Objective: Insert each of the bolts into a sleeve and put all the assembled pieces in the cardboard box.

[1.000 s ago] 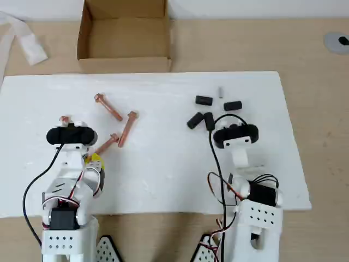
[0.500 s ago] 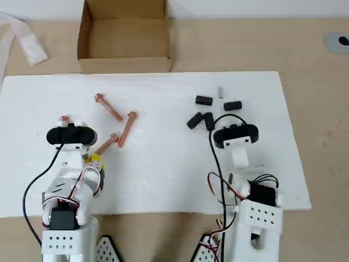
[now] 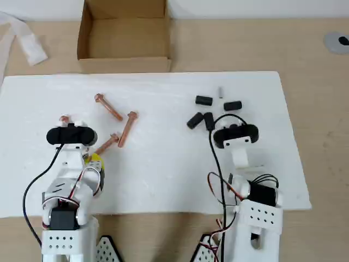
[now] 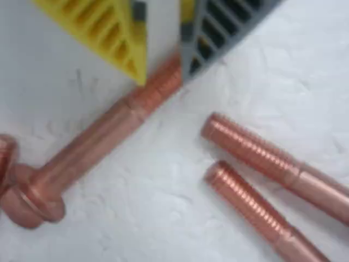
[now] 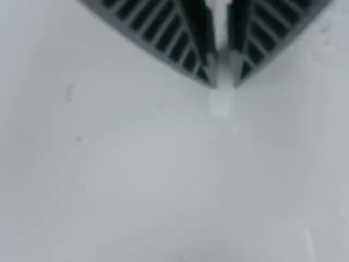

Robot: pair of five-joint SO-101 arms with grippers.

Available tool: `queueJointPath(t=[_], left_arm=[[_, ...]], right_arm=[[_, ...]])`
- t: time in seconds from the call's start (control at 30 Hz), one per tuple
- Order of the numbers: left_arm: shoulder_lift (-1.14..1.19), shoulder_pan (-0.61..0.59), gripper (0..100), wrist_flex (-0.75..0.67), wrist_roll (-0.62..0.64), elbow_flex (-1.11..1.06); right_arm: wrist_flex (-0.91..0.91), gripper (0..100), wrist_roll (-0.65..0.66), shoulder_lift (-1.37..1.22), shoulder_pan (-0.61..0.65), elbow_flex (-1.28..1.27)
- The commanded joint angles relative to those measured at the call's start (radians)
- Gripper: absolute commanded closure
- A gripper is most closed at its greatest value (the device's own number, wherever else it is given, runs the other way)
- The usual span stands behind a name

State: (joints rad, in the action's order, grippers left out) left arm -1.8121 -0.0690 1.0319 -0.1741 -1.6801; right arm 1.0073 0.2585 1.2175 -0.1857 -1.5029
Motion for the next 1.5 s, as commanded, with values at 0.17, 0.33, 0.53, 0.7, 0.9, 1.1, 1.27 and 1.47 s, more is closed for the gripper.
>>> queueJointPath(t=[0.17,0.33,0.53,0.7,0.9,1.1,1.27,1.47], left_arm=[[-0.012,-0.005,95,0.003,0.005,0.025],[-0.012,-0.003,95,0.003,0.005,0.025],[-0.012,-0.003,95,0.003,0.005,0.025],[-0.012,-0.011,95,0.008,0.006,0.028],[-0.007,-0.068,95,-0.005,-0.026,0.069],[-0.007,-0.175,95,0.002,-0.112,0.130],[-0.004,-0.203,95,0.009,-0.109,0.192],[0.150,-0.203,91,0.032,-0.100,0.382]], right_arm=[[0.008,98.5,0.006,-0.012,-0.015,0.035],[0.008,98.4,0.006,-0.012,0.021,0.035],[0.008,98.4,0.006,-0.012,0.022,0.035],[0.006,98.4,0.000,-0.012,0.027,0.035],[0.014,98.4,-0.003,-0.018,0.053,0.073],[0.144,98.4,-0.054,-0.019,0.090,0.226],[0.206,98.4,-0.054,-0.021,0.165,0.298],[0.207,98.3,-0.054,-0.022,0.199,0.325]])
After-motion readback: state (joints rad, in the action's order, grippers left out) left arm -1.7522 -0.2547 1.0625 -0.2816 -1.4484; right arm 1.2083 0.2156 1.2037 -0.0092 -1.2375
